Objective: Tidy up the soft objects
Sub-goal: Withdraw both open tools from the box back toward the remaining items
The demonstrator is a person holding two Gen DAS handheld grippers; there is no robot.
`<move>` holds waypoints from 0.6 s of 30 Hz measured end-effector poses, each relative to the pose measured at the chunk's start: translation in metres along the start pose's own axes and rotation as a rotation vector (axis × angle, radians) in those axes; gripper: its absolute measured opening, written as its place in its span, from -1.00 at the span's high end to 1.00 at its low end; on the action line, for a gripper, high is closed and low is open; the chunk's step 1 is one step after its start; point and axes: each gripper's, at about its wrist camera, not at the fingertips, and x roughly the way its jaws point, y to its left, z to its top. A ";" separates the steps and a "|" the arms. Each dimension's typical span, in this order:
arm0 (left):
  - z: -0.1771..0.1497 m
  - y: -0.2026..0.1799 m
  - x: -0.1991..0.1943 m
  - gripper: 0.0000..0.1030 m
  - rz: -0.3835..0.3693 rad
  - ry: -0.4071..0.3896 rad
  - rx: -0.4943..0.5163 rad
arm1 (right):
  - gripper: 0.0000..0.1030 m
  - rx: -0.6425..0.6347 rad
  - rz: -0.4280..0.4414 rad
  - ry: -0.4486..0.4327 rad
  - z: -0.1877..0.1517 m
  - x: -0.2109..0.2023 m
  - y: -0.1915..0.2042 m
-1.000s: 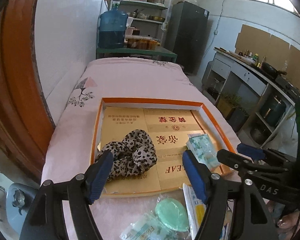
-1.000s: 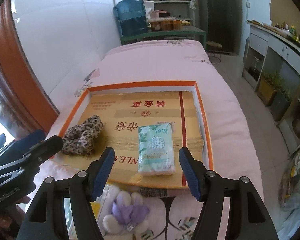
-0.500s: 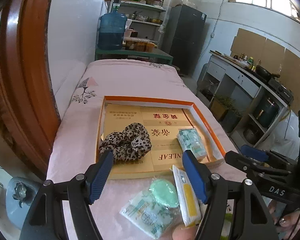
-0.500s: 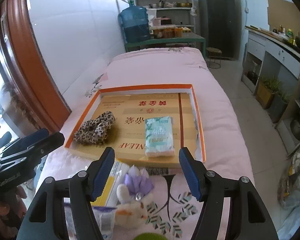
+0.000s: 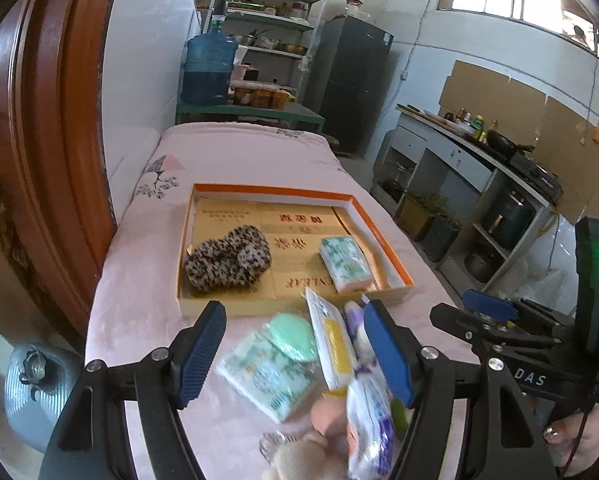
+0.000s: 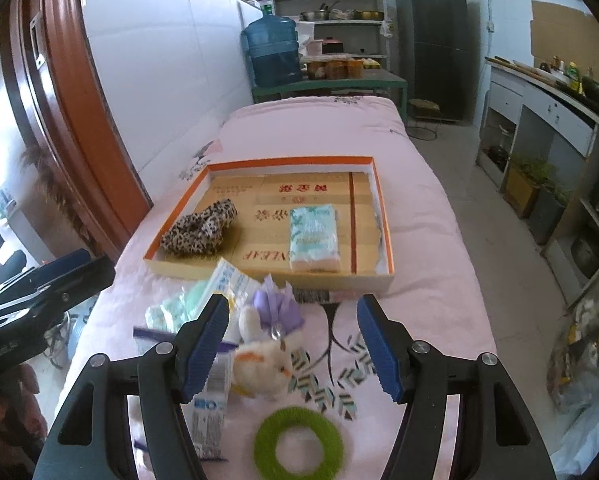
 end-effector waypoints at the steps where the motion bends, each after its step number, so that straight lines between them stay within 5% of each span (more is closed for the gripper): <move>1: -0.003 -0.001 -0.001 -0.38 -0.006 0.003 0.001 | -0.33 0.001 -0.004 0.001 -0.005 -0.003 0.000; 18: -0.046 -0.028 -0.011 -0.38 -0.062 0.034 0.024 | -0.33 0.015 -0.041 0.059 -0.056 -0.013 -0.010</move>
